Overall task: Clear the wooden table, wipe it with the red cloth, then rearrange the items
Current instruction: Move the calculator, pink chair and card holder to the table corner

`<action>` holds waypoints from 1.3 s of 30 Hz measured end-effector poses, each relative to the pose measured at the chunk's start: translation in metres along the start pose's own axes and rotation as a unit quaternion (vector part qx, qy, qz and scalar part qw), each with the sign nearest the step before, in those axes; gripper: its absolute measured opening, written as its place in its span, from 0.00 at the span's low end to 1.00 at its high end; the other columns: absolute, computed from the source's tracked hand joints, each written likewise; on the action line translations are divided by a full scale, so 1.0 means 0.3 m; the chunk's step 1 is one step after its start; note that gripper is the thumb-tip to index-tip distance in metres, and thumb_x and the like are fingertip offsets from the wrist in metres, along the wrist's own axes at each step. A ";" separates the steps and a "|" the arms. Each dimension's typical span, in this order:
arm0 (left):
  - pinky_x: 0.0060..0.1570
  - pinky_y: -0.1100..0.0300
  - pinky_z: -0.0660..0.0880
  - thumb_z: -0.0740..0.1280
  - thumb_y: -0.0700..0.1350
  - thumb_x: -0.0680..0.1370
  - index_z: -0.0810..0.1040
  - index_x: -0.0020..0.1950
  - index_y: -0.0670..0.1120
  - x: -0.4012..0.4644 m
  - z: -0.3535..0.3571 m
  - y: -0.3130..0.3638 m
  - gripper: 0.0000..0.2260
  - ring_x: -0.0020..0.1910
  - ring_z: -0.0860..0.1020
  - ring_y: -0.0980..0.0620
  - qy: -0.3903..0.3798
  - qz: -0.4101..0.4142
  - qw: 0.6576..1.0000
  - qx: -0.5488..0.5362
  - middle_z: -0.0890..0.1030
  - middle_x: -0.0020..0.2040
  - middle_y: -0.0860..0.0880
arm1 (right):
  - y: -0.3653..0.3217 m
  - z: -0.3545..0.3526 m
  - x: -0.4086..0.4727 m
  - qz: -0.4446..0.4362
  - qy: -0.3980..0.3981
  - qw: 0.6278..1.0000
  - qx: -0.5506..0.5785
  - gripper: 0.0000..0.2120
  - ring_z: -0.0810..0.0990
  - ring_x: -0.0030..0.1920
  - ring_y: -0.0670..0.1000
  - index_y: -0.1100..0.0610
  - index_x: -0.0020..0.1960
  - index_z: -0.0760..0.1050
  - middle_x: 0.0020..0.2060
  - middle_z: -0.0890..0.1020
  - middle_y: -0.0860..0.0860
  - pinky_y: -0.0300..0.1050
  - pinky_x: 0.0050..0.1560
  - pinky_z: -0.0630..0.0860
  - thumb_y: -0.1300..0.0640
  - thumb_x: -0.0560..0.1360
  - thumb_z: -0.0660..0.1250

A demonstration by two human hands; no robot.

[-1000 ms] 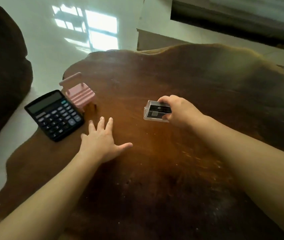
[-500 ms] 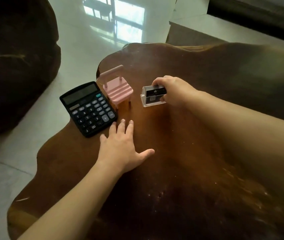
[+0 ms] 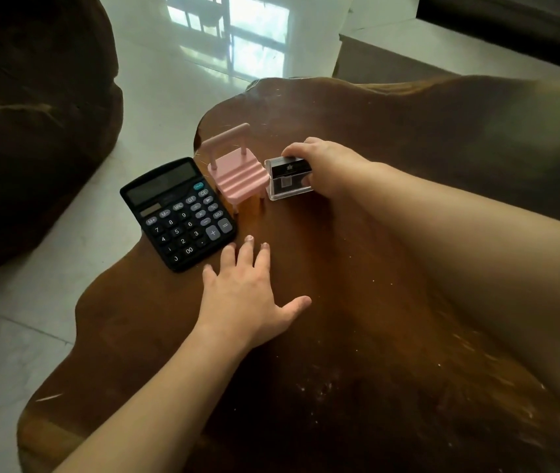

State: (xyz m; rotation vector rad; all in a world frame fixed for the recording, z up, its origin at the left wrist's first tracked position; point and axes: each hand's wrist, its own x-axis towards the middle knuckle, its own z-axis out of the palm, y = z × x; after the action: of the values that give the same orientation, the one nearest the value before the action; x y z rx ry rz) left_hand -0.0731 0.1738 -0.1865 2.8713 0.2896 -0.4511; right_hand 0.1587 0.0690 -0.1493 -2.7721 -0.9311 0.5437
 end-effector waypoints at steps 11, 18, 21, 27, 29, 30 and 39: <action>0.71 0.41 0.65 0.56 0.78 0.69 0.53 0.81 0.52 -0.001 -0.043 0.000 0.48 0.79 0.55 0.43 -0.014 0.005 1.000 0.001 0.57 0.82 0.48 | 0.031 0.014 -0.168 0.053 0.029 0.998 0.029 0.41 0.63 0.77 0.59 0.40 0.81 0.51 0.82 0.54 0.50 0.59 0.71 0.68 0.51 0.77 0.72; 0.72 0.42 0.64 0.60 0.76 0.70 0.51 0.81 0.53 -0.054 -0.103 0.048 0.47 0.80 0.55 0.44 0.010 0.041 0.999 -0.012 0.59 0.81 0.48 | 0.041 0.053 -0.570 0.107 0.068 0.987 0.100 0.42 0.68 0.74 0.56 0.42 0.81 0.54 0.80 0.61 0.50 0.55 0.67 0.73 0.38 0.74 0.71; 0.73 0.41 0.62 0.60 0.77 0.69 0.52 0.82 0.54 -0.107 -0.142 0.112 0.48 0.80 0.53 0.46 0.004 0.096 0.995 -0.016 0.58 0.82 0.49 | 0.028 0.073 -0.796 0.139 0.087 0.979 0.123 0.43 0.68 0.74 0.54 0.42 0.80 0.54 0.79 0.63 0.49 0.54 0.65 0.73 0.33 0.72 0.70; 0.73 0.40 0.61 0.55 0.79 0.65 0.53 0.81 0.57 -0.296 -0.209 0.327 0.49 0.80 0.52 0.48 -0.045 0.232 0.970 -0.049 0.57 0.82 0.52 | -0.015 0.115 -1.266 0.230 0.148 0.950 0.148 0.41 0.65 0.76 0.49 0.38 0.78 0.53 0.78 0.62 0.43 0.51 0.66 0.71 0.27 0.72 0.64; 0.74 0.42 0.63 0.51 0.81 0.62 0.53 0.80 0.58 -0.376 -0.223 0.412 0.51 0.80 0.55 0.48 -0.065 0.270 0.958 -0.065 0.59 0.81 0.53 | -0.033 0.123 -1.430 0.260 0.174 0.935 0.166 0.41 0.64 0.76 0.48 0.37 0.78 0.52 0.78 0.61 0.41 0.52 0.67 0.71 0.26 0.71 0.63; 0.74 0.43 0.64 0.51 0.82 0.60 0.52 0.80 0.59 -0.414 -0.228 0.447 0.52 0.79 0.56 0.49 -0.073 0.283 0.954 -0.072 0.59 0.81 0.54 | -0.044 0.128 -1.500 0.271 0.185 0.928 0.176 0.41 0.63 0.76 0.47 0.36 0.78 0.52 0.78 0.60 0.40 0.51 0.67 0.70 0.26 0.71 0.63; 0.68 0.48 0.70 0.55 0.82 0.61 0.52 0.79 0.63 -0.889 -0.203 0.892 0.50 0.76 0.64 0.51 -0.104 0.422 0.899 -0.059 0.63 0.79 0.56 | -0.126 0.192 -2.226 0.382 0.264 0.858 0.219 0.40 0.57 0.78 0.46 0.34 0.78 0.48 0.80 0.55 0.41 0.53 0.69 0.67 0.27 0.73 0.62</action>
State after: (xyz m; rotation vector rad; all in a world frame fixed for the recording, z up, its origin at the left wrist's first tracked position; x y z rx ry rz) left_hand -0.2445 -0.1095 0.0053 2.4664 -0.8980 -0.5148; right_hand -0.3780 -0.3060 -0.0010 -2.5260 0.3990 0.0316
